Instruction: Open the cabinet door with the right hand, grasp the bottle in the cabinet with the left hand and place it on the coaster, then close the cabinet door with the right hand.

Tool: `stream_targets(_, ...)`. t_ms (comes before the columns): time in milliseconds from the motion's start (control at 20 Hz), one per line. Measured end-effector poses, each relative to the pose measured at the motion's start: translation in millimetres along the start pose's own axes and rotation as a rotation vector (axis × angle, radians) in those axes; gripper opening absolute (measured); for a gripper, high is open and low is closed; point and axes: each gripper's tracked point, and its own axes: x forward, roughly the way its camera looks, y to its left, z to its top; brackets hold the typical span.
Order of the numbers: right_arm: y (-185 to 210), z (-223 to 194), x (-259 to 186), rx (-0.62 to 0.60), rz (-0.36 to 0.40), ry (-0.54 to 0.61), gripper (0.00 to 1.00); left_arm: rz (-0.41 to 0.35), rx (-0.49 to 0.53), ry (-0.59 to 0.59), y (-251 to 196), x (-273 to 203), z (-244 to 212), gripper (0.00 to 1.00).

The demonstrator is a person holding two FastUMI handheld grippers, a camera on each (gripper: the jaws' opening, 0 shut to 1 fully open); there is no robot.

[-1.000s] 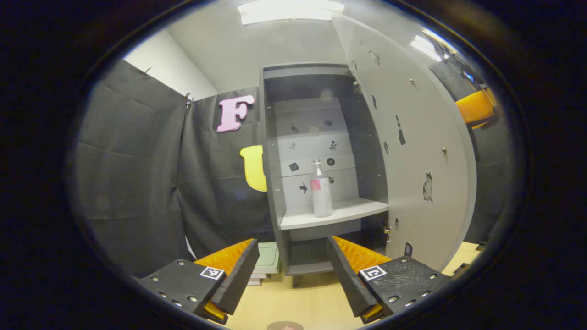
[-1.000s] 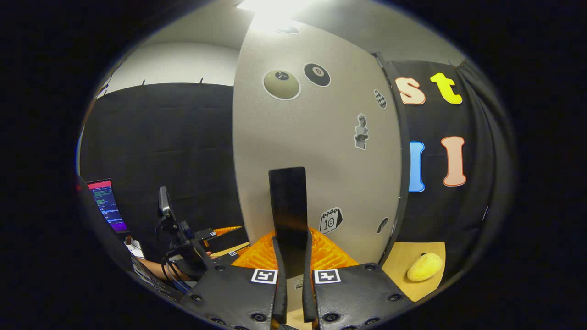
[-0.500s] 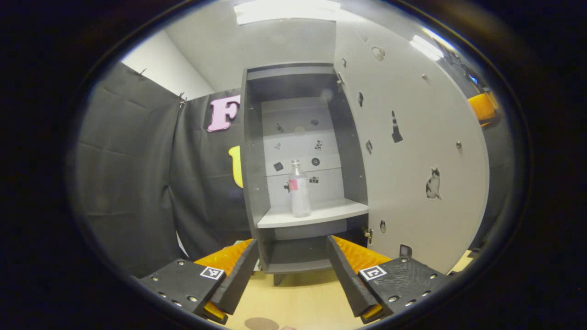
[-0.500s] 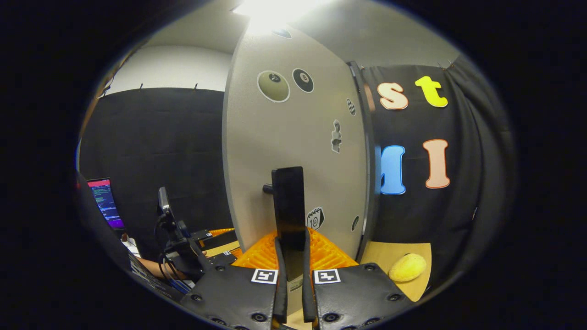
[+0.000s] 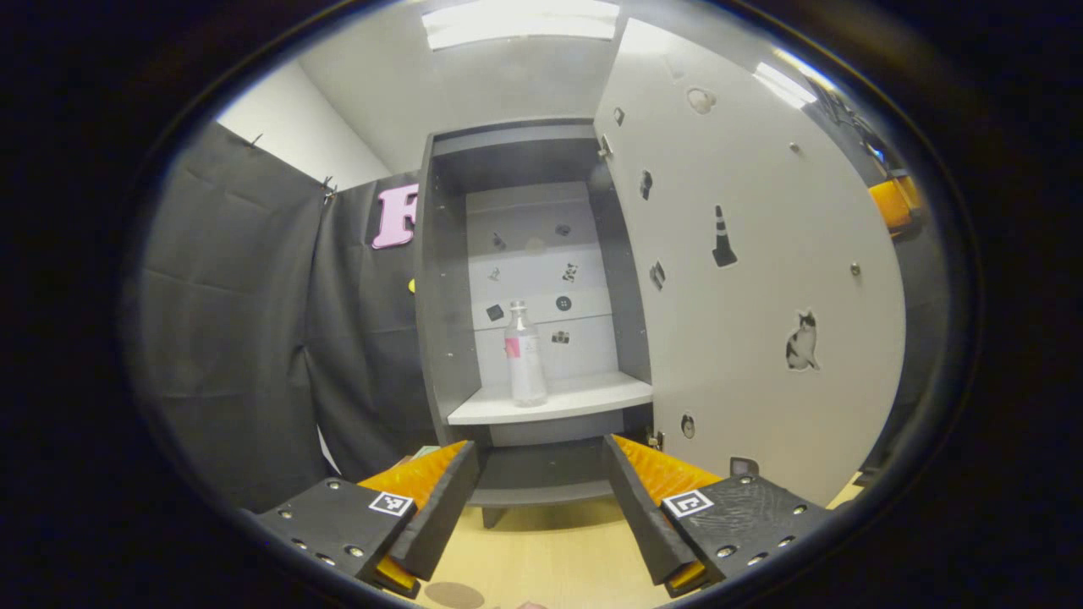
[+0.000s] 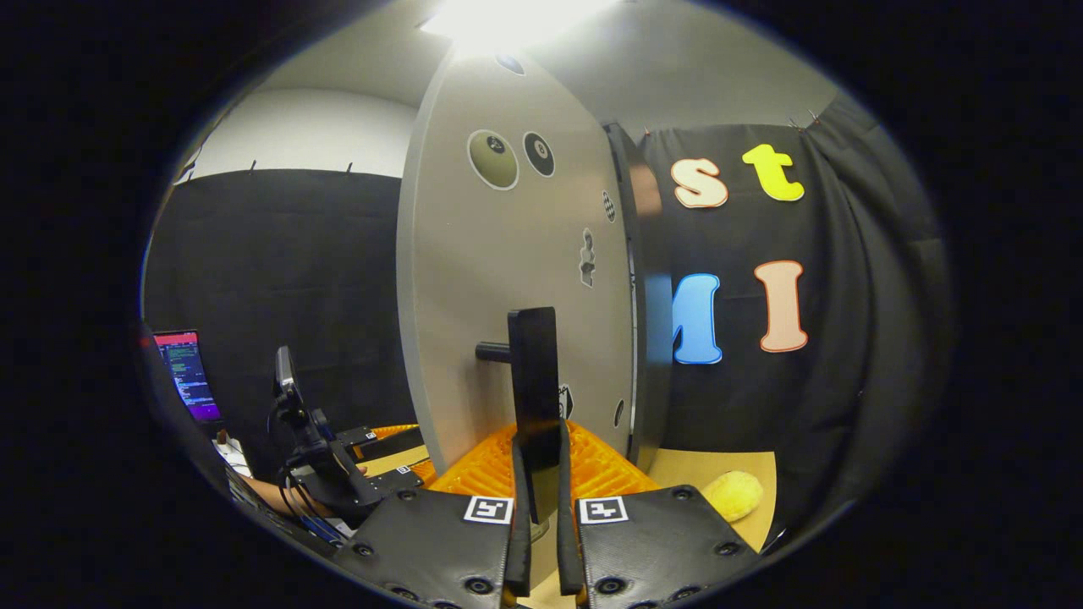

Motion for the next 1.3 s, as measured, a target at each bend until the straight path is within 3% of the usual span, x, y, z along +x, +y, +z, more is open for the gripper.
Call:
stream_targets(400, 0.5, -11.3, -23.2, -0.007, 0.004, 0.024, 0.22, 0.043, 0.003, -0.007, 1.8, 4.2, 10.3, 0.92)
stream_targets(750, -48.7, -11.1, -30.9, -0.009, -0.2, 0.016, 0.25, 0.017, -0.019, -0.05, 0.8, 28.8, 48.5, 0.89)
stream_targets(850, -65.0, -16.9, -38.5, 0.009, -0.274, 0.018, 0.41, 0.002, -0.037, -0.054, 6.1, 39.9, 58.1, 0.89)
stream_targets(1000, -104.9, -28.2, -50.3, 0.03, -0.409, 0.002, 0.97, 0.003, -0.028, -0.066, 20.7, 66.1, 71.4, 0.89)
stream_targets(1150, -149.0, -36.4, -62.4, 0.048, -0.581, -0.004, 0.97, -0.011, -0.024, -0.074, 29.8, 98.2, 81.8, 0.89)
stream_targets(1200, -153.7, -37.4, -61.4, 0.057, -0.611, -0.009, 0.94, -0.019, -0.028, -0.072, 32.9, 111.8, 82.9, 0.89)
stream_targets(1250, -159.7, -37.6, -60.8, 0.066, -0.635, -0.016, 0.98, -0.024, -0.033, -0.072, 35.2, 123.9, 85.3, 0.89)
stream_targets(1300, -166.7, -38.1, -62.3, 0.071, -0.661, -0.022, 0.93, -0.031, -0.036, -0.066, 37.5, 136.3, 86.4, 0.89)
